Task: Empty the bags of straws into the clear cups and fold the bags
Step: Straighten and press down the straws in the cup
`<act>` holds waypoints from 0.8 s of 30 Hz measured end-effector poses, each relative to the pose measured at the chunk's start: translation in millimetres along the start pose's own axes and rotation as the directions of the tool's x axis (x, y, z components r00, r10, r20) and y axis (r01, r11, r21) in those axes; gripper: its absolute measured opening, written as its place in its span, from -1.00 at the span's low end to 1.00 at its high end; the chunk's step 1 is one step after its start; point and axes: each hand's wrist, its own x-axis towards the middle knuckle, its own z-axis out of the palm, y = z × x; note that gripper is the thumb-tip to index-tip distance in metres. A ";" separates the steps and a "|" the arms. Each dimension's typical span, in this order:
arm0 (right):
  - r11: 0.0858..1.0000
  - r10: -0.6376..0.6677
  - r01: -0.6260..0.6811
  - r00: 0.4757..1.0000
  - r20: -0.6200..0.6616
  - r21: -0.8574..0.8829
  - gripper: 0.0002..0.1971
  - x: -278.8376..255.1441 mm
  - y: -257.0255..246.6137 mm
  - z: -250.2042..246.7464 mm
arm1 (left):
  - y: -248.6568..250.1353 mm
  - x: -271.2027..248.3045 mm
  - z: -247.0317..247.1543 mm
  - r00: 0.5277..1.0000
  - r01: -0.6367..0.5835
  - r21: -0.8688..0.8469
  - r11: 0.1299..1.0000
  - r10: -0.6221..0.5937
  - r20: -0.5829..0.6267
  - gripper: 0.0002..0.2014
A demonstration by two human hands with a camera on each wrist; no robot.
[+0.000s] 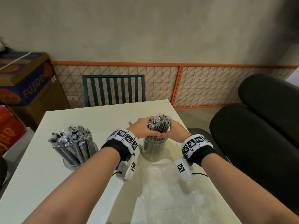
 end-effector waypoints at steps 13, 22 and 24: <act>0.998 0.043 -0.044 0.999 0.027 0.040 -0.22 -0.4 9.6 7.7 | -7.9 1.7 8.8 0.997 0.074 -0.092 0.993 -0.076 -0.016 -0.17; 0.999 0.047 -0.047 0.998 0.051 0.002 -0.23 -2.7 7.3 1.4 | -0.3 -2.8 8.7 0.995 0.086 0.042 0.995 -0.083 -0.058 -0.27; 0.998 0.061 -0.062 0.995 0.074 0.009 -0.17 -3.3 9.4 2.6 | -0.4 -6.1 10.1 0.995 0.101 0.026 0.995 -0.100 -0.017 -0.18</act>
